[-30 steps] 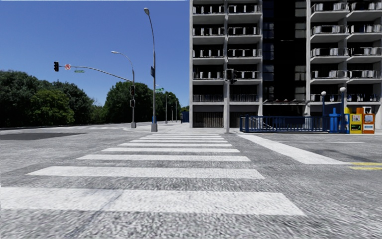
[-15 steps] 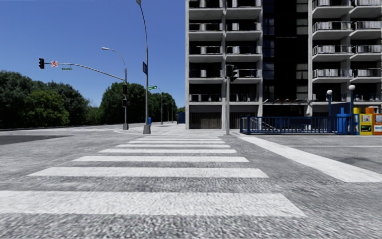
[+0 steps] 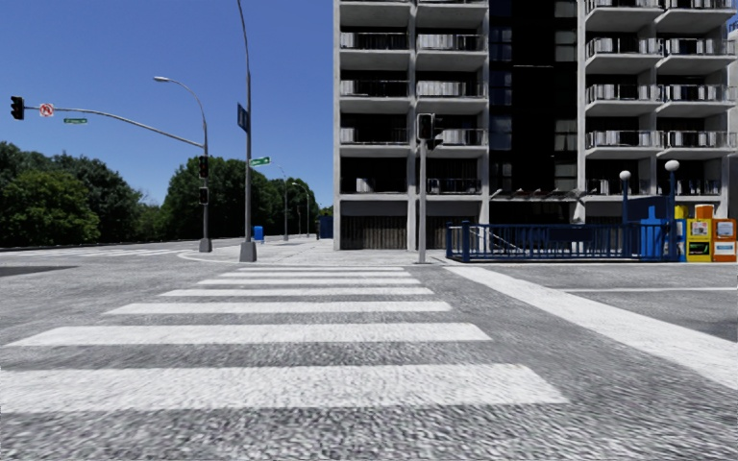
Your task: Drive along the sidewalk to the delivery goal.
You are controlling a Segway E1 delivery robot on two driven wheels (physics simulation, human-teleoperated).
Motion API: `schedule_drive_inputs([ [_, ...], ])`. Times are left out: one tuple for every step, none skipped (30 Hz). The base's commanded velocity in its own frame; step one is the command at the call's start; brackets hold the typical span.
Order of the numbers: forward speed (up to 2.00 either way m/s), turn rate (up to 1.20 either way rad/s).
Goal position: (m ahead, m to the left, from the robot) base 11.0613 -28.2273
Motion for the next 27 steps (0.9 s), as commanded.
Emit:
schedule_drive_inputs([
  [2.0,0.0],
  [2.0,0.0],
  [2.0,0.0],
  [2.0,0.0],
  [2.0,0.0],
  [2.0,0.0],
  [2.0,0.0],
  [2.0,0.0],
  [2.0,0.0],
  [2.0,0.0],
  [2.0,0.0],
  [2.0,0.0],
  [2.0,0.0],
  [2.0,0.0],
  [2.0,0.0],
  [2.0,0.0],
  [2.0,0.0],
  [2.0,0.0],
  [2.0,0.0],
  [2.0,0.0],
  [2.0,0.0],
  [2.0,0.0],
  [2.0,0.0],
  [2.0,0.0],
  [2.0,0.0],
  [2.0,0.0],
  [2.0,0.0],
])
